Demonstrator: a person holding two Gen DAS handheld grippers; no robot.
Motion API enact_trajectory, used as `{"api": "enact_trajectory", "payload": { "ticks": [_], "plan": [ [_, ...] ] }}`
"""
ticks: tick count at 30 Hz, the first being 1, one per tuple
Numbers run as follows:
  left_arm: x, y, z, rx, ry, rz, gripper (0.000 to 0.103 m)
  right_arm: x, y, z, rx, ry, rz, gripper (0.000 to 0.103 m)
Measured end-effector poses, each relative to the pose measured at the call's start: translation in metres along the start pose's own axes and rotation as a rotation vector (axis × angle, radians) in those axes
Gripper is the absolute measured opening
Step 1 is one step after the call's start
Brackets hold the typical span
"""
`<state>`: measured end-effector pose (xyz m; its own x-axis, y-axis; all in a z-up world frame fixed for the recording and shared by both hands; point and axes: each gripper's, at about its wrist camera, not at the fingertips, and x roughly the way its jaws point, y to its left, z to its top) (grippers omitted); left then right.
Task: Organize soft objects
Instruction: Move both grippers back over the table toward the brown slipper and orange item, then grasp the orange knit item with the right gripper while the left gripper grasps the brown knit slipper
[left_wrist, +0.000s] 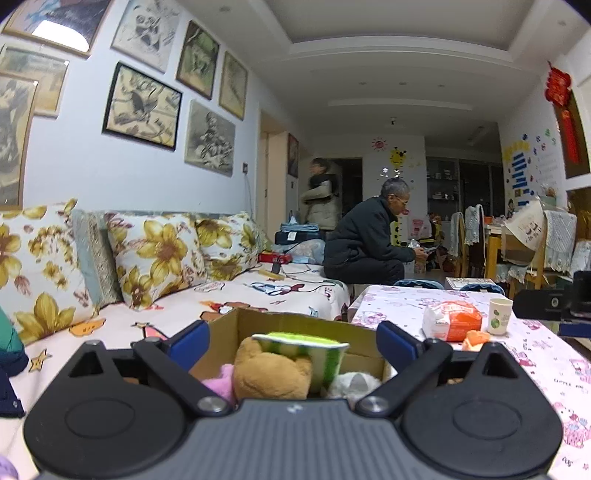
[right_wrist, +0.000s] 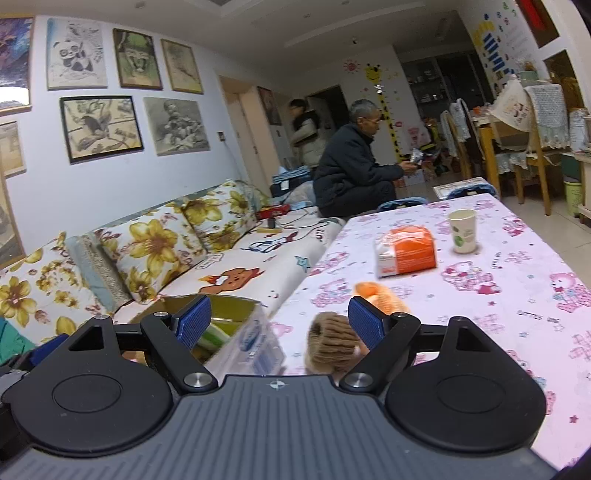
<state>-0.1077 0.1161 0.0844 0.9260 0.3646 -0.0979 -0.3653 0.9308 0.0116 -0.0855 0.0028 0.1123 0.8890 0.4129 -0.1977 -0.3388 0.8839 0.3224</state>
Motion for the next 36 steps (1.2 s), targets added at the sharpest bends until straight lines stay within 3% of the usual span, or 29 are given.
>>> {"api": "enact_trajectory", "payload": {
  "ticks": [13,20,25,29,36],
  "plan": [
    [-0.009,-0.045,-0.004,0.113,-0.016,-0.09,0.097,0.011,-0.045,-0.003,0.071,0.022,-0.128,0.102],
    [-0.012,-0.088,-0.014,0.225,-0.001,-0.215,0.097,0.032,-0.085,-0.009,0.165,0.091,-0.18,0.102],
    [0.004,-0.122,-0.025,0.342,0.037,-0.282,0.097,0.046,-0.117,-0.01,0.297,0.128,-0.151,0.103],
    [0.028,-0.144,-0.038,0.426,0.094,-0.292,0.09,0.061,-0.131,-0.009,0.397,0.129,-0.091,0.103],
    [0.066,-0.157,-0.047,0.434,0.149,-0.284,0.084,0.096,-0.12,-0.004,0.332,0.151,0.009,0.103]
  ]
}}
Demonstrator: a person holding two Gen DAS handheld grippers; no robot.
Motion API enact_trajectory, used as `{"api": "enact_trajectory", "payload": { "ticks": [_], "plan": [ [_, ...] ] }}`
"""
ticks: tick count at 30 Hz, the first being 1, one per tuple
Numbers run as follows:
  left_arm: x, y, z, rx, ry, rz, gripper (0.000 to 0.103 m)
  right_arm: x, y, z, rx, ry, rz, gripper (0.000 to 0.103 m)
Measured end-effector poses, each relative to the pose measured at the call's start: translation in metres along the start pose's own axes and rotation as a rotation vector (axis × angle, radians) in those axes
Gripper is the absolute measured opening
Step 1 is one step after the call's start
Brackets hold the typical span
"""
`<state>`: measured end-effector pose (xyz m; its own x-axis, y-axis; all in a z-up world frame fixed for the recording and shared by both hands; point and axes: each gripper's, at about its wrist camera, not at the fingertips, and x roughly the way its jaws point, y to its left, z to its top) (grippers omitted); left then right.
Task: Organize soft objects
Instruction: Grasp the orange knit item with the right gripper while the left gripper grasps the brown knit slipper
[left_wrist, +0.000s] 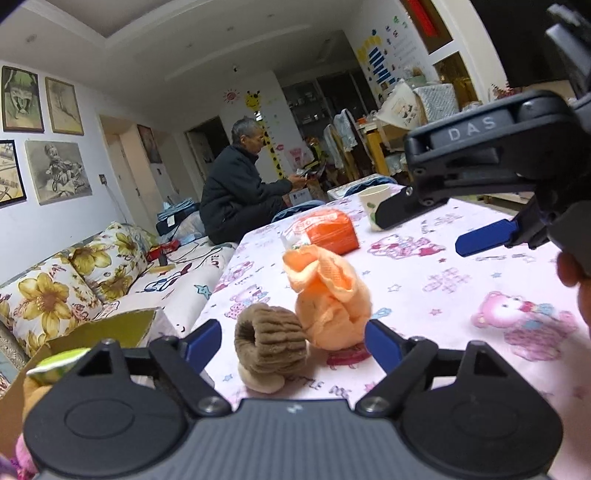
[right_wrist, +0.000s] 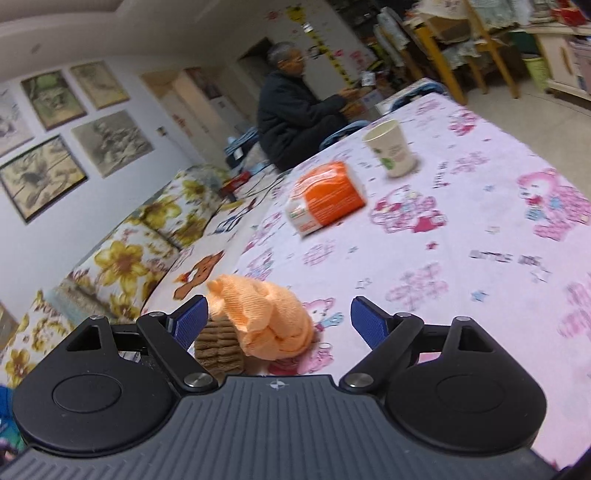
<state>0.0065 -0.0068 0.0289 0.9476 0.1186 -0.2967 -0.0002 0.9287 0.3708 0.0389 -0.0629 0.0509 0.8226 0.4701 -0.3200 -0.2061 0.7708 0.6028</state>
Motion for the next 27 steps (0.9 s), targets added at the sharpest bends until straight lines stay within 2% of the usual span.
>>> {"api": "enact_trajectory", "payload": {
  "ticks": [5,11,16,21,27],
  "plan": [
    [0.02,-0.001,0.001,-0.014,0.019,0.021,0.08,0.026,0.007,0.007,-0.059,0.037,0.018,0.103],
    [0.043,0.003,-0.004,-0.05,0.074,-0.049,0.064,0.051,0.011,0.007,-0.094,0.066,0.014,0.103],
    [0.054,0.009,-0.005,-0.111,0.094,-0.063,0.064,0.064,0.009,0.007,-0.085,0.071,0.01,0.103],
    [0.06,0.006,-0.005,-0.108,0.097,-0.084,0.063,0.075,0.009,0.001,-0.096,0.106,0.014,0.103],
    [0.069,0.005,-0.005,-0.113,0.112,-0.105,0.046,0.078,-0.003,-0.001,-0.01,0.125,0.052,0.103]
  ]
}}
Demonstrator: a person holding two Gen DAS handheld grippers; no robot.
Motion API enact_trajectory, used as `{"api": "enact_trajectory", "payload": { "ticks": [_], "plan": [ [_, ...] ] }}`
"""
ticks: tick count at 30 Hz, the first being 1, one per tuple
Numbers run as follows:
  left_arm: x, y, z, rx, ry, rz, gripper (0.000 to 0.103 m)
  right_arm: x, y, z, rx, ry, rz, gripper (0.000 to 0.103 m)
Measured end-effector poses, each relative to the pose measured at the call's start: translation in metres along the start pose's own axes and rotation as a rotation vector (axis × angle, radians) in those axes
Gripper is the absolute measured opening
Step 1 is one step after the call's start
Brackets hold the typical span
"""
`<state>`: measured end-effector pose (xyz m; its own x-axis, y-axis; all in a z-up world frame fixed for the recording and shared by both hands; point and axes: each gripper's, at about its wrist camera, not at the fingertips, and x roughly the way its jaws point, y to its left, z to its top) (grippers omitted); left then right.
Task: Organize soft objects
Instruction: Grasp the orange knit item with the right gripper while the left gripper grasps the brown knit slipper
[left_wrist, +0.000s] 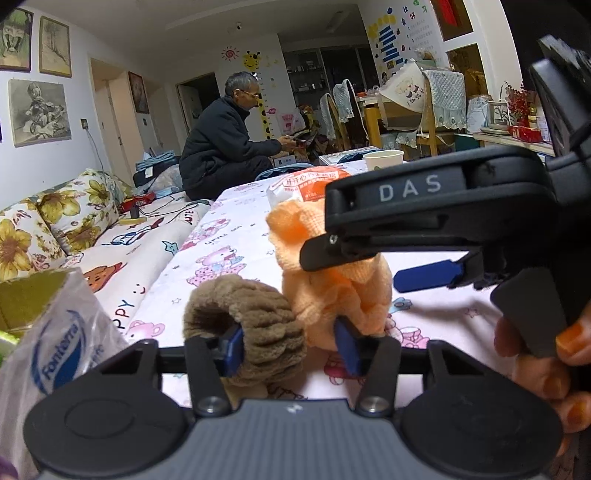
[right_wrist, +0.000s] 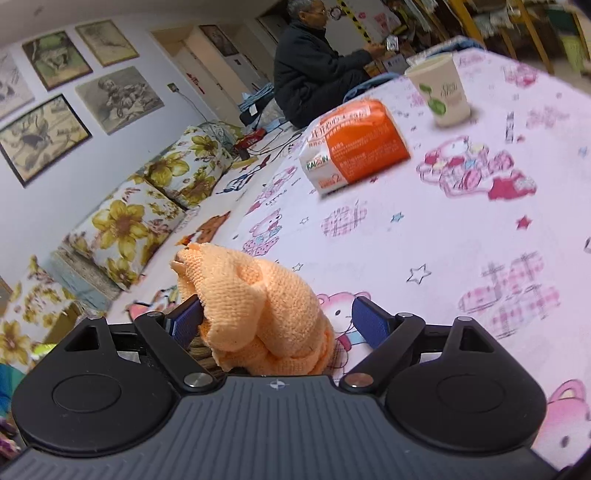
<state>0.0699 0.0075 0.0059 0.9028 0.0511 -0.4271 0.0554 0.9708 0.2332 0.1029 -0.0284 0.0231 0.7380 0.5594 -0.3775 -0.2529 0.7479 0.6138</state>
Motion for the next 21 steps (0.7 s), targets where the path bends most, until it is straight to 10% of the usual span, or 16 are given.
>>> {"api": "enact_trajectory", "payload": {
  "ticks": [11,21],
  "plan": [
    [-0.002,0.001,0.0,0.002,0.006,-0.008,0.013,0.001,0.003,-0.005,0.076,0.024,0.056,0.076],
    [-0.018,0.003,-0.002,-0.013,-0.022,-0.017,0.01,-0.015,0.006,0.002,0.079,-0.013,-0.045,0.066]
  ]
}}
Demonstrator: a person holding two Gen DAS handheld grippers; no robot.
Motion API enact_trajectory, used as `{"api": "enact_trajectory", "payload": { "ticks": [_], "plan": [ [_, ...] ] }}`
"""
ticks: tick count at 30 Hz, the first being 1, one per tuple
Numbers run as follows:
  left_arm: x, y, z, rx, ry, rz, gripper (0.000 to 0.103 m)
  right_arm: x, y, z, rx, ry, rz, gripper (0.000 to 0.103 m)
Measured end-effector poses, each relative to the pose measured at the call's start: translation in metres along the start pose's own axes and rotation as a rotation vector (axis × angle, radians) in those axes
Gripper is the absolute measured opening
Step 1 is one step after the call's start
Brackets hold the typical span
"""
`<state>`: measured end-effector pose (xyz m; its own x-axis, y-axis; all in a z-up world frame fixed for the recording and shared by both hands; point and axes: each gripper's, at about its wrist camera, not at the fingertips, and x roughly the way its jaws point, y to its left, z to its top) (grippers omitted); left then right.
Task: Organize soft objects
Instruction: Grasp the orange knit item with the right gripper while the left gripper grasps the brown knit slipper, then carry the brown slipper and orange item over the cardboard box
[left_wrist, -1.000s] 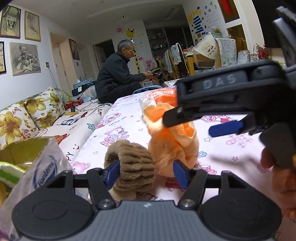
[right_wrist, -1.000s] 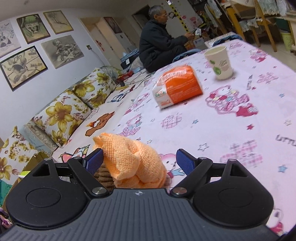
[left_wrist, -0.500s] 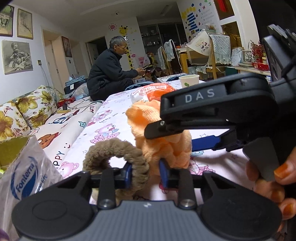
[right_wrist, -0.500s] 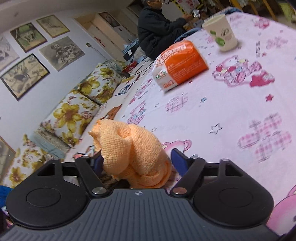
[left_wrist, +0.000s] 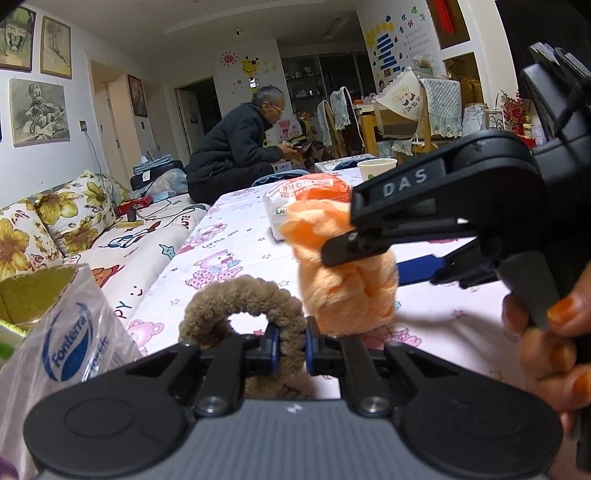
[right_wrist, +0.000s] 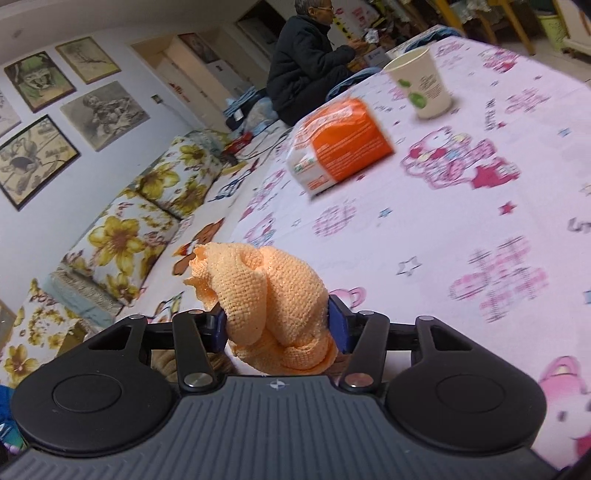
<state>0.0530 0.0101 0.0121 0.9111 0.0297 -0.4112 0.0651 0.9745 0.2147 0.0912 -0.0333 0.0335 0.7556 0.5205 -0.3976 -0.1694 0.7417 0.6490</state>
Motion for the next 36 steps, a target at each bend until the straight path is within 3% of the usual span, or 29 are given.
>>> {"api": "enact_trajectory", "payload": {
  "ticks": [16,36],
  "plan": [
    [-0.046,-0.016,-0.003,-0.001,-0.048,-0.101,0.01,-0.063,-0.012,-0.01,0.002,-0.06,-0.184,0.065],
    [-0.116,-0.019,-0.012,-0.045,-0.103,-0.188,0.01,-0.119,-0.011,-0.032,0.004,-0.12,-0.261,0.065]
  ]
}}
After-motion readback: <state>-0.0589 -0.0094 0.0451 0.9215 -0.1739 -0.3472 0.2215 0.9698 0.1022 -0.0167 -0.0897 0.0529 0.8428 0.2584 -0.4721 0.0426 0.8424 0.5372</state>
